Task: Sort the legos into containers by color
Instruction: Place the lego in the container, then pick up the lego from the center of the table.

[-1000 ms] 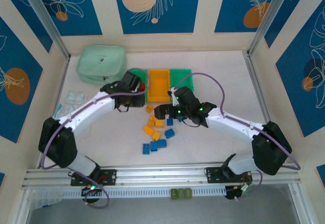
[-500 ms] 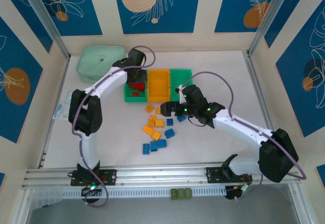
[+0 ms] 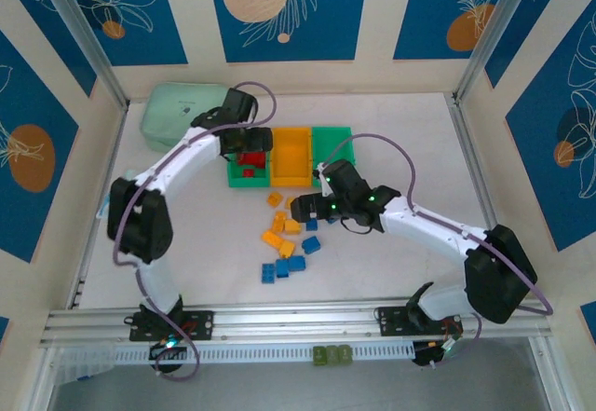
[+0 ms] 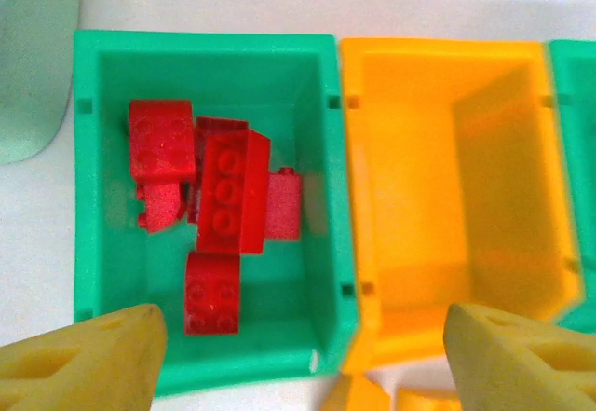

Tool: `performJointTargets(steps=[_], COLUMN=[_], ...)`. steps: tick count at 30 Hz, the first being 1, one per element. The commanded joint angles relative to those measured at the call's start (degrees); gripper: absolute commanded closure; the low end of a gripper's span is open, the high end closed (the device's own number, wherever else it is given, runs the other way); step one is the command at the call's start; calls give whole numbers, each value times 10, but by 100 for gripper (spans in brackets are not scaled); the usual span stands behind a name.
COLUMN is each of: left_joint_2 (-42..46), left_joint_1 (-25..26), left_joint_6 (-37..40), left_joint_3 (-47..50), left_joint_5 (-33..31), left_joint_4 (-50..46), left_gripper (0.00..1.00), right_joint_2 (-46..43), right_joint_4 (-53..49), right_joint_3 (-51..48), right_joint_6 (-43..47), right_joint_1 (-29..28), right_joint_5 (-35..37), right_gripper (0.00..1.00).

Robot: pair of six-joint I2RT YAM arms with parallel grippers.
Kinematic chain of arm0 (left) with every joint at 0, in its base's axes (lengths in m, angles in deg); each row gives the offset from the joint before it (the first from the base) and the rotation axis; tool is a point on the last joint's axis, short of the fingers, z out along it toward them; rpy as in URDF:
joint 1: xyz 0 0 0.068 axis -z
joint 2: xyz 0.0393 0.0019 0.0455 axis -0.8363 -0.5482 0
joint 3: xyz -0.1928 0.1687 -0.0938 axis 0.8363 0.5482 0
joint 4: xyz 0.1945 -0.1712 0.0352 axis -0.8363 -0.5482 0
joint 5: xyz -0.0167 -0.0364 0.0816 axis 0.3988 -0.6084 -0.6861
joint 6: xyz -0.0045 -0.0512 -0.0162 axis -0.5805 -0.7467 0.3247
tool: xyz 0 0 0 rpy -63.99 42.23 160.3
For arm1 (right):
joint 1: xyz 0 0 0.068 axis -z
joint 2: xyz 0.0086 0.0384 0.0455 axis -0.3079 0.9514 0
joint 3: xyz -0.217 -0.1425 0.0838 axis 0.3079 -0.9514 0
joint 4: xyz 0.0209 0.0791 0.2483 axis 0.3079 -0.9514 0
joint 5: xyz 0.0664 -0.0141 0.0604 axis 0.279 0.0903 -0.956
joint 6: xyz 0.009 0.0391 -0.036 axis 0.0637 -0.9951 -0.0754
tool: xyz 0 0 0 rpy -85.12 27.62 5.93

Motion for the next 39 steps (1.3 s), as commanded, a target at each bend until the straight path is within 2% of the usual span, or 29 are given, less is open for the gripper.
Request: performJointTargets(steps=[1,10,17,21,25,39], left_joint_2=[70,263,379,424,470,494], left_joint_1=[3,17,17,16,15,15], left_joint_6=[1,-43,-83,-107,-137,-177], left_joint_3=[56,292,419,456,501,543], left_joint_5=[53,103,103,74,65,72], left_joint_4=[13,63,63,56,79,96], left_gripper=[19,0,1,1,1,1], right_joint_2=[24,97,164,205,231,275], right_joint_4=[-40,-109,-127,-135,-167,-180], right_joint_3=[38,108,160,197,221,216], right_joint_6=[21,33,24,17,2,-33], right_joint_1=[-10,-53,-79,-86,-89,-104], right_joint_5=[22,60,60,57,116,93], right_gripper=[1,1,4,9,14,32])
